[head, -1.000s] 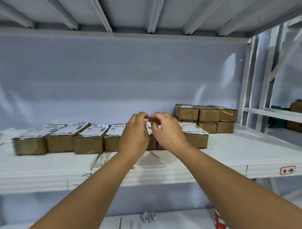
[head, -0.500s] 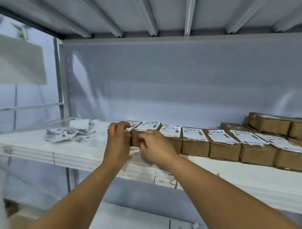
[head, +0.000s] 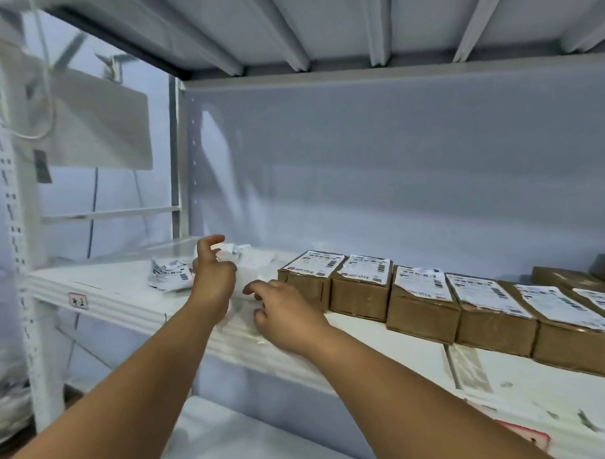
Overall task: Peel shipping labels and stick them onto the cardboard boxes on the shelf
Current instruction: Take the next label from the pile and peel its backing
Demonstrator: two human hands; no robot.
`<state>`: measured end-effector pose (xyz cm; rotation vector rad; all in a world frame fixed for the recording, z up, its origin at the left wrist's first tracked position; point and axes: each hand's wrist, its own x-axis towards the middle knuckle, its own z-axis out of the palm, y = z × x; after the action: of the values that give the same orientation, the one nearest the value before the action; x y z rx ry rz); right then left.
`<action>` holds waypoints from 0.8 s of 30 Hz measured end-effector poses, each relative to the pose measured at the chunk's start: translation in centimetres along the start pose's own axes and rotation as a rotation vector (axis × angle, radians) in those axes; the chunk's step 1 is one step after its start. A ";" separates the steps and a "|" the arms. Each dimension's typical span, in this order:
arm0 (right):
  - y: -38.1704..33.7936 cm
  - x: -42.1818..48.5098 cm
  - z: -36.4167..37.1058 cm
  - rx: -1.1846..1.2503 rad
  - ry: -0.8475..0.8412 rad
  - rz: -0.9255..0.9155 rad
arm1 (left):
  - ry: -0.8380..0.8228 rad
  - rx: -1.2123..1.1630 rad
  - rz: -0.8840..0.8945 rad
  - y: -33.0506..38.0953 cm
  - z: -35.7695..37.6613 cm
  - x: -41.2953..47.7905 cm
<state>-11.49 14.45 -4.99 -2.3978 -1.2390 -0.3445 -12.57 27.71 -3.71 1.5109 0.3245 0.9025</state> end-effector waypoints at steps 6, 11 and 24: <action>-0.3 1.8 1.2 0.009 -0.016 0.039 | -0.231 -0.085 -0.109 0.6 1.5 2.3; 0.4 2.2 1.8 -0.046 -0.007 0.050 | -0.238 0.658 0.208 -1.0 0.4 2.9; 0.0 2.4 2.1 -0.220 -0.150 0.241 | -0.085 0.897 0.508 -3.4 -3.3 2.7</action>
<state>-10.10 17.14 -5.87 -2.7707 -1.0007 -0.2407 -12.10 32.48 -6.24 2.5294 0.3012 1.1537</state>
